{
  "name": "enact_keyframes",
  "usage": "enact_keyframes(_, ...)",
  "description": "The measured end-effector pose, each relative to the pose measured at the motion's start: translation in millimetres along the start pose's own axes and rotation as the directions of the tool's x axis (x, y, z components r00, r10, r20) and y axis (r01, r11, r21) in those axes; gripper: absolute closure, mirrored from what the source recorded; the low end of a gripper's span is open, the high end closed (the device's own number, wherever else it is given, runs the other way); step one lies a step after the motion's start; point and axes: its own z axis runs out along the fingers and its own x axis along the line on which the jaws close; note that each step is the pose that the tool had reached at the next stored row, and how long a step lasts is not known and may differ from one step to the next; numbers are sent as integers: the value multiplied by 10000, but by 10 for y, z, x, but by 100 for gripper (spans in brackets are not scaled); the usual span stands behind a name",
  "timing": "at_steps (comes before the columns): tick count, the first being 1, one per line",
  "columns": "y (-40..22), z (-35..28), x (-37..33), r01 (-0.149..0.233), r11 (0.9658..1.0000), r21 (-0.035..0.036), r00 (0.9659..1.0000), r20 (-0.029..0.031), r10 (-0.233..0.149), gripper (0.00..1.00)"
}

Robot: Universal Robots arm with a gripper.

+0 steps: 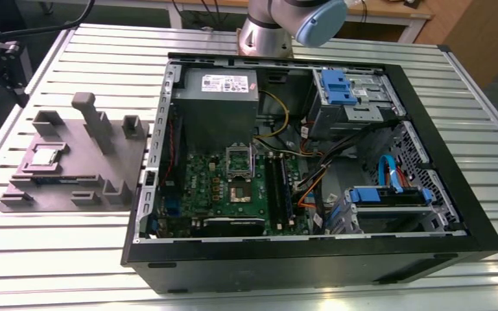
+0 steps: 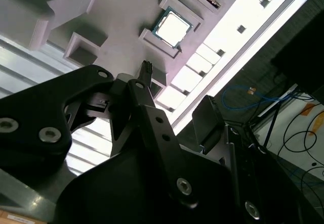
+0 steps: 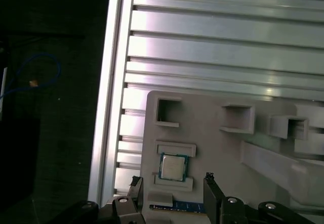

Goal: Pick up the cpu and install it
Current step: 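Pick up the cpu and move it towards the insertion slot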

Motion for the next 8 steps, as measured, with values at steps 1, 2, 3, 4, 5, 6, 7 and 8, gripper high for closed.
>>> enact_keyframes(1, -3, 19, -1, 0, 10000, 0, 10000, 0, 0, 41)
enact_keyframes(2, -6, 36, -6, 2, 10000, 0, 10000, -1, -2, 41)
enact_keyframes(3, -10, 53, -11, 1, 10000, 0, 10000, -1, -1, 41)
enact_keyframes(4, -14, 72, -20, 0, 10000, 0, 10000, -2, 0, 41)
enact_keyframes(5, -16, 89, -33, 0, 10000, 1, 10000, -3, 0, 41)
enact_keyframes(6, -18, 108, -39, 1, 10000, -1, 10000, -1, -1, 41)
enact_keyframes(7, -21, 126, -40, -1, 10000, -1, 10000, -1, 1, 41)
enact_keyframes(8, -23, 144, -40, -1, 10000, -1, 10000, -1, 1, 41)
